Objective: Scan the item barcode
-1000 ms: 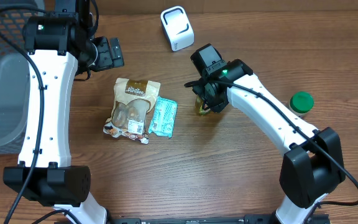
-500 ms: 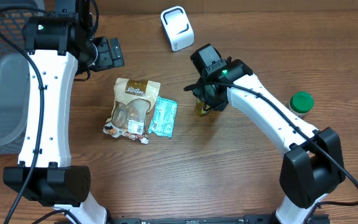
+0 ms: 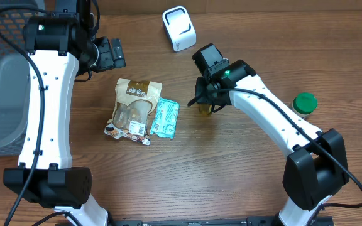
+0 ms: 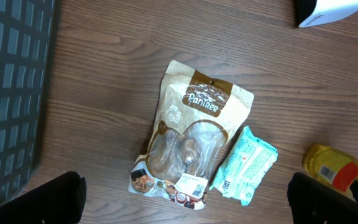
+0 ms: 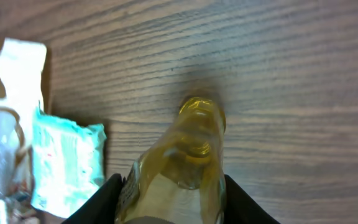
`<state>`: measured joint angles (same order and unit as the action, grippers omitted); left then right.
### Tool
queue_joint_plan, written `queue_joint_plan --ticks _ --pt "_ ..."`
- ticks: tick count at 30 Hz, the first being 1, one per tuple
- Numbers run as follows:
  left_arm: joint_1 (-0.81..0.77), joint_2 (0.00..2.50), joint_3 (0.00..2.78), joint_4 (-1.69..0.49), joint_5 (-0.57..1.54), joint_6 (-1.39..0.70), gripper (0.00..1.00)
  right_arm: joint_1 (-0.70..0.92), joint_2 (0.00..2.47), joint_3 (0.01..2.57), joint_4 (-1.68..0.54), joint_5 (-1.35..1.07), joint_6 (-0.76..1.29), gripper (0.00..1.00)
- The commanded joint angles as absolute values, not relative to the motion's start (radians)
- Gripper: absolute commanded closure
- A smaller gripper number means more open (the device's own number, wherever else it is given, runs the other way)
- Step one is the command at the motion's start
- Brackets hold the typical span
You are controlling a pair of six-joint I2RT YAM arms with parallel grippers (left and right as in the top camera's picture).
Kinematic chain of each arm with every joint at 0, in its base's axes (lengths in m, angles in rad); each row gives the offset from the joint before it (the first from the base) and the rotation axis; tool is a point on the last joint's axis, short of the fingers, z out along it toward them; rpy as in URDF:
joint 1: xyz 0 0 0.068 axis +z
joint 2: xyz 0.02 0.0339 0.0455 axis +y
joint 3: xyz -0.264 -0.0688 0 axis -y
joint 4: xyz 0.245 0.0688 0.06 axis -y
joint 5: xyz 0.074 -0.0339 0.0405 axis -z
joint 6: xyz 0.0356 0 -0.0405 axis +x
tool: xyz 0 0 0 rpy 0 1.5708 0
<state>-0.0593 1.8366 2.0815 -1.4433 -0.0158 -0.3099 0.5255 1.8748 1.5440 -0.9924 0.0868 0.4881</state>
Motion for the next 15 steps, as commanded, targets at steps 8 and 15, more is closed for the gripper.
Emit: queue_joint_plan --ticks 8,15 --pt "-0.066 1.838 2.096 -1.439 -0.010 -0.299 0.00 0.526 1.876 1.537 -0.997 0.123 0.280 0.41" --pt "-0.066 1.838 2.096 -1.439 -0.010 -0.299 0.00 0.526 1.876 1.550 -0.969 0.073 0.336 0.21"
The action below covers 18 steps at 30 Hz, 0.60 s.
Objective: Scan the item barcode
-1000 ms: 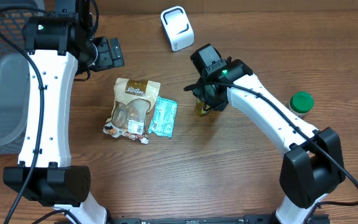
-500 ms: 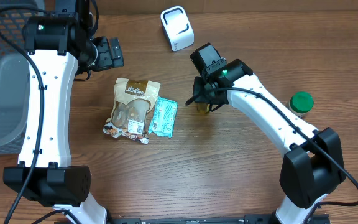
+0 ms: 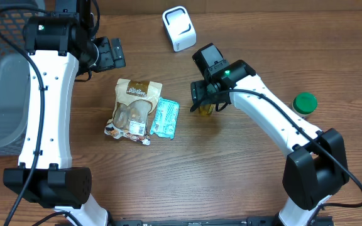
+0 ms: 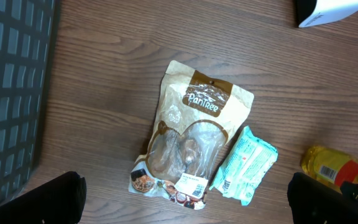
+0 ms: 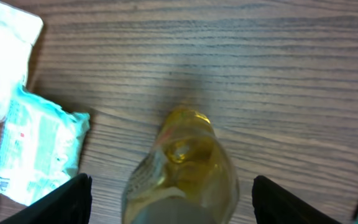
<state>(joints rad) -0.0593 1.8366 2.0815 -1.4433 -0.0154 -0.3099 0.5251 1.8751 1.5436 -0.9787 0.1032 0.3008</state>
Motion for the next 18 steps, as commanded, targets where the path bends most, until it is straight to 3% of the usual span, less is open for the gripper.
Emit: queue_joint_plan --ticks 1,4,9,12,18 --pt "-0.066 1.838 2.096 -1.439 -0.010 -0.299 0.00 0.526 1.876 1.551 -0.964 0.054 0.396 0.22" --pt "-0.066 1.838 2.096 -1.439 -0.010 -0.299 0.00 0.527 1.876 1.551 -0.958 0.024 0.521 0.28" --pt "-0.066 1.838 2.096 -1.439 -0.010 -0.299 0.00 0.528 1.876 1.550 -0.956 0.070 0.524 0.44" --pt "-0.066 1.838 2.096 -1.439 -0.010 -0.299 0.01 0.528 1.876 1.549 -0.971 0.124 0.523 0.64" --pt "-0.066 1.838 2.096 -1.439 -0.010 -0.299 0.00 0.526 1.876 1.549 -0.985 0.138 0.403 0.69"
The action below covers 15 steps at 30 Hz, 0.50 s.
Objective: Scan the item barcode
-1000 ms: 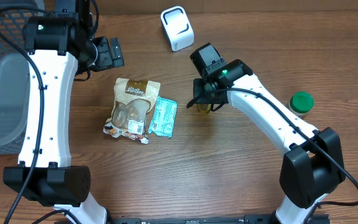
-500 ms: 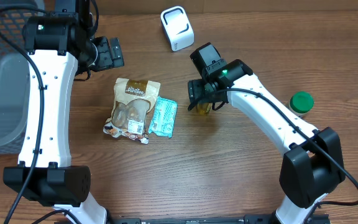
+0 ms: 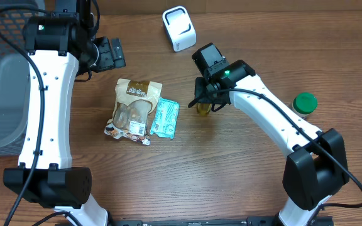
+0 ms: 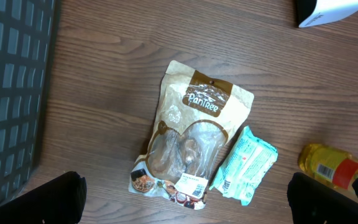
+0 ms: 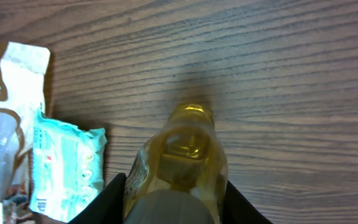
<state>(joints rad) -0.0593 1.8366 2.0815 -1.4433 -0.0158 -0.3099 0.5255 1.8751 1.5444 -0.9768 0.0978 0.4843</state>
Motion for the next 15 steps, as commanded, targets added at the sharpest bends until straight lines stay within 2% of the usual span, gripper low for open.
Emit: queue_joint_plan --ticks 1,6,15 --pt "-0.066 1.838 2.096 -1.439 -0.010 -0.299 0.00 0.526 1.876 1.549 -0.986 0.138 0.364 0.69" --pt "-0.066 1.838 2.096 -1.439 -0.010 -0.299 0.00 0.526 1.876 1.549 -1.013 0.138 0.200 0.72" --pt "-0.066 1.838 2.096 -1.439 -0.010 -0.299 0.00 0.526 1.876 1.551 -1.034 0.120 0.174 0.72"
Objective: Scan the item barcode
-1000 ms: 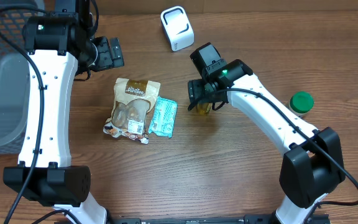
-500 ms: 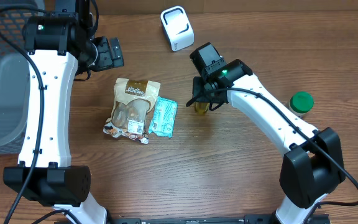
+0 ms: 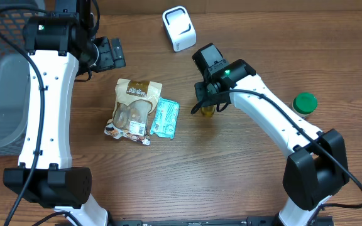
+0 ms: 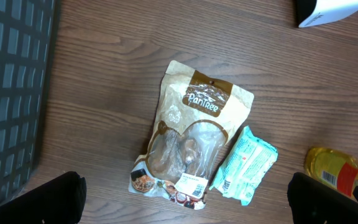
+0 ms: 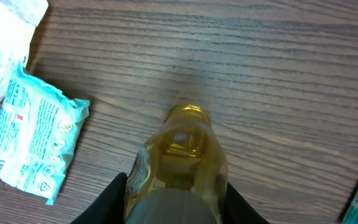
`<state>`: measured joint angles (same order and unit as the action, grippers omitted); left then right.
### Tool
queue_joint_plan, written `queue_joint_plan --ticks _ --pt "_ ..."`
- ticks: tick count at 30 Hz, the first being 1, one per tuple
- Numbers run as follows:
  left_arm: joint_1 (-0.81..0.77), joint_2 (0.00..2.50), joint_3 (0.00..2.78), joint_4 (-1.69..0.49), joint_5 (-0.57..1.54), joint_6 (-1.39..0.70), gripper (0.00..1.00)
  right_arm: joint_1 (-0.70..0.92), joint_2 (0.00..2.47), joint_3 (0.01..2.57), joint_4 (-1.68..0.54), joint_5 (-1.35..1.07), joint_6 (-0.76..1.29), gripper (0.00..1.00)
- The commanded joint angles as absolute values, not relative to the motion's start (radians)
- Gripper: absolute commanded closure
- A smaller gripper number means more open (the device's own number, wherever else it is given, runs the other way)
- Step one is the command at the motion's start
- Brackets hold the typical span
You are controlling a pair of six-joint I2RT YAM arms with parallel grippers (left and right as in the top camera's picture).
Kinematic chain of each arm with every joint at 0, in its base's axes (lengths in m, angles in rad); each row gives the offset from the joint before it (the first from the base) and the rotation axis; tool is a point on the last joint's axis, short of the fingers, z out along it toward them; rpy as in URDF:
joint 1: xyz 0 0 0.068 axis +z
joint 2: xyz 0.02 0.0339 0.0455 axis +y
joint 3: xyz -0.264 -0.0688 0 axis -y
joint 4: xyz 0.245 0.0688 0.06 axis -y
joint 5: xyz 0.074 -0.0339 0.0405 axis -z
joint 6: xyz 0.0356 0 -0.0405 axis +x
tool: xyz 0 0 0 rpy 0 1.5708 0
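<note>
A yellow oil bottle (image 5: 180, 155) with a grey ribbed cap sits between the fingers (image 5: 112, 200) of my right gripper (image 3: 207, 99), which is shut on it near the cap end. In the overhead view the bottle (image 3: 207, 111) shows just below that gripper, right of the teal pack. The bottle (image 4: 332, 168) also shows at the right edge of the left wrist view. The white scanner (image 3: 178, 28) stands at the table's far side. My left gripper (image 4: 185, 200) hangs open above the brown pouch, holding nothing.
A brown PanTree pouch (image 3: 134, 108) and a teal wipes pack (image 3: 166, 117) lie side by side mid-table. A green-lidded jar (image 3: 305, 103) stands at the right. A dark wire basket fills the left edge.
My right gripper, still shut on the bottle, has shifted slightly to the right and turned; the teal pack sits lower and further left in its view. The left arm has not moved.
My right gripper was shut on the yellow bottle beside the teal pack. Then its fingers stood wide apart around the bottle. Then it was shut on the bottle again, and now holds it a little further right.
</note>
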<state>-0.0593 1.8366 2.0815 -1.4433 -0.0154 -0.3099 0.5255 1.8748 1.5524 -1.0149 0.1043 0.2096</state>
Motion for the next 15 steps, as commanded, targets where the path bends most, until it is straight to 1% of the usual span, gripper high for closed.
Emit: queue_joint_plan --ticks 1,5,11,13,15 --pt "-0.066 1.838 2.096 -1.439 -0.010 -0.299 0.00 0.526 1.876 1.554 -1.034 0.097 0.175 0.72" --pt "-0.066 1.838 2.096 -1.439 -0.010 -0.299 0.00 0.526 1.874 1.560 -1.024 -0.043 0.174 0.72" --pt "-0.066 1.838 2.096 -1.439 -0.010 -0.299 0.01 0.526 1.874 1.560 -1.019 -0.058 0.175 0.71" --pt "-0.066 1.838 2.096 -1.439 -0.010 -0.299 0.00 0.526 1.874 1.560 -1.020 -0.057 0.175 0.67" --pt "-0.066 1.838 2.096 -1.439 -0.010 -0.299 0.00 0.526 1.874 1.560 -1.022 -0.057 0.175 0.59"
